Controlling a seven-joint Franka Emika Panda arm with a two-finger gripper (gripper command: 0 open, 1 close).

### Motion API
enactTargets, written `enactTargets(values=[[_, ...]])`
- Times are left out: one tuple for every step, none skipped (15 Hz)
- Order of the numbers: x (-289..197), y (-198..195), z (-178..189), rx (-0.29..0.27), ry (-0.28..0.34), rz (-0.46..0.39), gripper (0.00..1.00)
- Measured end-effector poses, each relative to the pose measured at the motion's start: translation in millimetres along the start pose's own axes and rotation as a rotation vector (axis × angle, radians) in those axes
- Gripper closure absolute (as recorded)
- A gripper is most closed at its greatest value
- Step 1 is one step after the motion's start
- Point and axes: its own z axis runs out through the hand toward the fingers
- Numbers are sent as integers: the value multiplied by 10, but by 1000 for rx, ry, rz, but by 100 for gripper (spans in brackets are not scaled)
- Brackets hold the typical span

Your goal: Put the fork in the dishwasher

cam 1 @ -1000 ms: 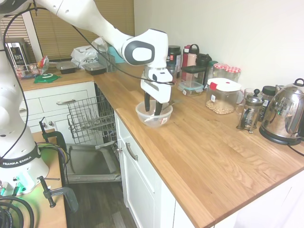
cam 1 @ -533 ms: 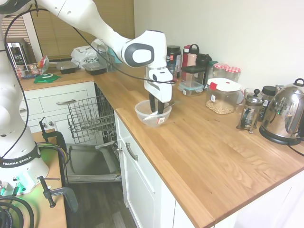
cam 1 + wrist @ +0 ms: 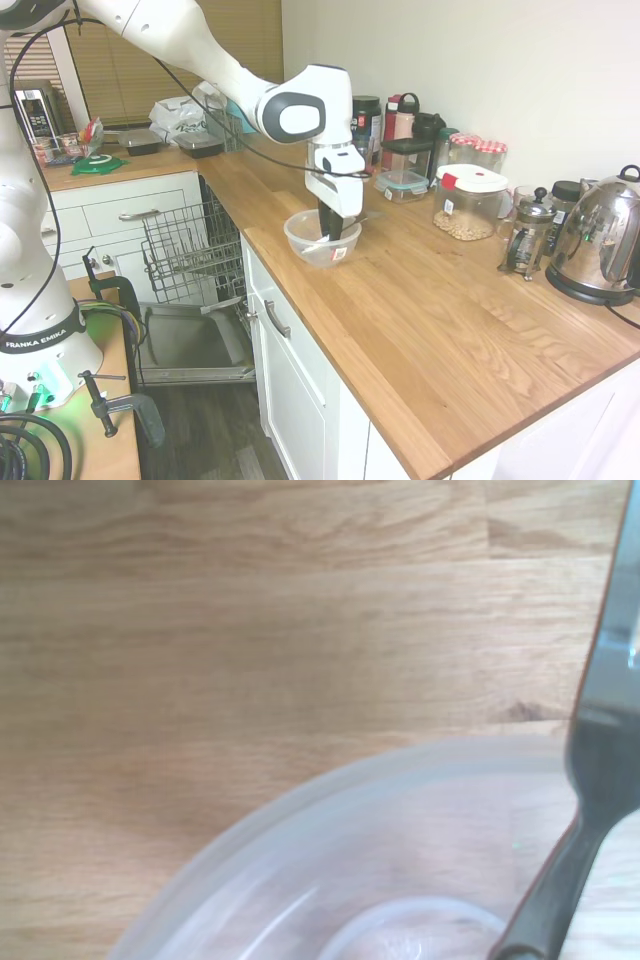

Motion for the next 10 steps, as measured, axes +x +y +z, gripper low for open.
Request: enactTargets(values=[[0, -2, 13, -1, -1, 0, 100], [2, -2, 21, -1, -1, 1, 100], [3, -2, 23, -1, -1, 1, 100], [7, -2, 20, 1, 1, 1, 100], [10, -4, 17, 3, 4, 2, 100], [12, -6, 15, 5, 5, 2, 100], [13, -6, 14, 5, 6, 2, 100], [14, -7, 13, 7, 7, 2, 100], [18, -11, 7, 11, 10, 2, 100], [22, -15, -9, 17, 16, 3, 100]])
